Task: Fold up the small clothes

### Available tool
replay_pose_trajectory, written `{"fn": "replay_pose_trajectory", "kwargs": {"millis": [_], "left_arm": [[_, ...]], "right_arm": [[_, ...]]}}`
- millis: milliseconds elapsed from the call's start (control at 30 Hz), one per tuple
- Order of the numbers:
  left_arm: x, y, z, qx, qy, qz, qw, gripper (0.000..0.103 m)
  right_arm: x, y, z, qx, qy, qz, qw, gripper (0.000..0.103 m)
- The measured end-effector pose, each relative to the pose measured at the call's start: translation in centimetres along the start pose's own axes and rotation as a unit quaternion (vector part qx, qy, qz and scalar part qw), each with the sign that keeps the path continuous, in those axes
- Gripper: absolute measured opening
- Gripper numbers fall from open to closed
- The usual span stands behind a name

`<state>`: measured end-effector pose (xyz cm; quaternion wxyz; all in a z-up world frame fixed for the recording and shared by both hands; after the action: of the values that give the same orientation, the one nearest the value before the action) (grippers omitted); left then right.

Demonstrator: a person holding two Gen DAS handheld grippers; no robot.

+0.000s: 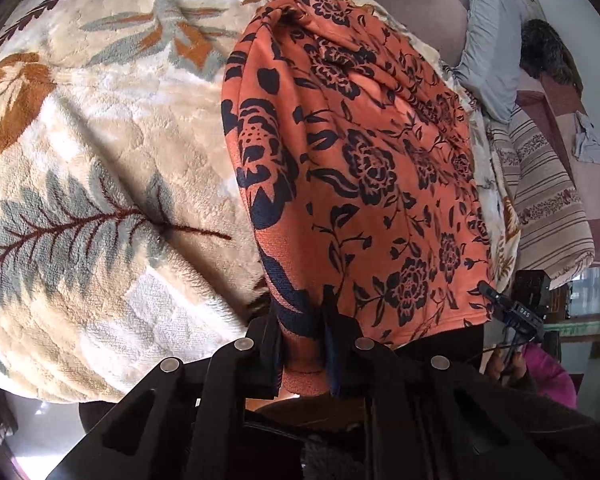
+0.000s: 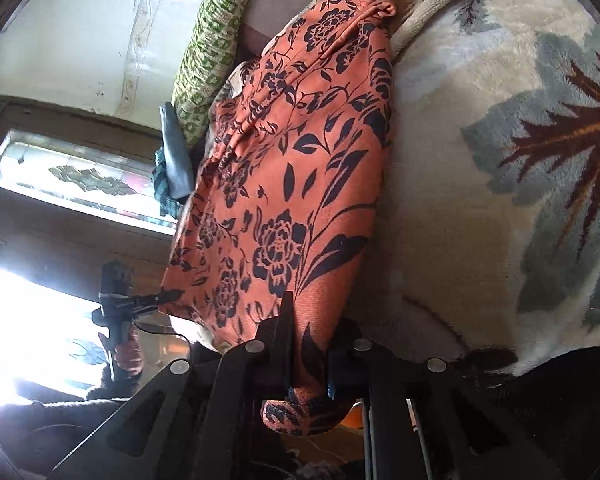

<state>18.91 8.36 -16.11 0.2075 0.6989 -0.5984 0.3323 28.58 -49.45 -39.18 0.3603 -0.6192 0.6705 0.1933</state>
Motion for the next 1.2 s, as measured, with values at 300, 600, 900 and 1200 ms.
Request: {"fn": "replay_pose_trajectory", "kwargs": {"millis": [300,600,900,1200], "left_arm": [[5.4,-4.6,-3.8,0.083,0.111,0.033,0.9898,0.014],[4.9,-14.3,-0.7,0.117,0.141,-0.009,0.9830,0.014],[2.6,-26.9,5.8,0.123,0.089,-0.062,0.9865,0.014],[-0.6,-36.1,9.2,0.138,0.050,-0.179,0.9729,0.018]], "right_arm": [[-1.7,-4.2,-2.9,0.051,-0.119,0.063,0.990,0.011],[-2.2,-15.0,-3.3,0.115,-0.167,0.099,0.974,0.013],[-1.1,-26.4,0.4,0.139,-0.136,0.123,0.973,0.015],[2.8,-34.0,5.2,0.155,-0.103,0.229,0.955,0.026]]}}
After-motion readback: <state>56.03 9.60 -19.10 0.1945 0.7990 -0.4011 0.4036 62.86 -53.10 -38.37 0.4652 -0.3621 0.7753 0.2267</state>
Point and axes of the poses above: each gripper's, at about its wrist camera, not at the fingertips, and z roughly the way its jaws point, x to its right, y to its underside, the point moved 6 cm from there along z, roughly the way its jaws point, and after that the axes turned 12 degrees about y, right-handed, at the moved point
